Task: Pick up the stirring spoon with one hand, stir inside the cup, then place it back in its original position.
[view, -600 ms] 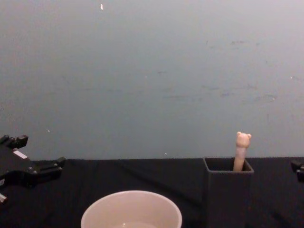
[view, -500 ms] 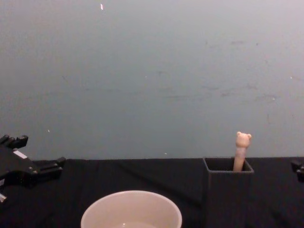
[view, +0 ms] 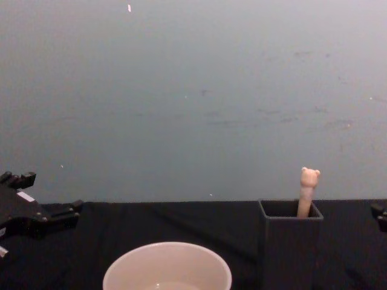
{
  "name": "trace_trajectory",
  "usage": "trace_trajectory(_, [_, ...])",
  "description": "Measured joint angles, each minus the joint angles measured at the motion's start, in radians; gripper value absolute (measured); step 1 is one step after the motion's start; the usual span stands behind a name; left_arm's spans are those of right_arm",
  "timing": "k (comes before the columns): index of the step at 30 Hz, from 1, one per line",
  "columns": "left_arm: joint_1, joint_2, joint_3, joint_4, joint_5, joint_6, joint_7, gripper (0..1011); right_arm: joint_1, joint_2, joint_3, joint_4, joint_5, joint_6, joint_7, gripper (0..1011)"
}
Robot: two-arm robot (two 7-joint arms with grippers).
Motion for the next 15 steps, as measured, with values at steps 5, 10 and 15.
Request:
trace_trajectory(5, [0.0,0.0,0.0,0.0,0.0,0.0,0.0,1001,0.0,0.0,0.0,0.0,0.0,0.0,0.0,1000])
trace_trajectory(10, [0.0,0.0,0.0,0.0,0.0,0.0,0.0,1001,0.0,0.0,0.0,0.0,0.0,0.0,0.0,1000])
trace_trajectory(15, [0.0,0.0,0.0,0.0,0.0,0.0,0.0,1001,0.0,0.0,0.0,0.0,0.0,0.0,0.0,1000])
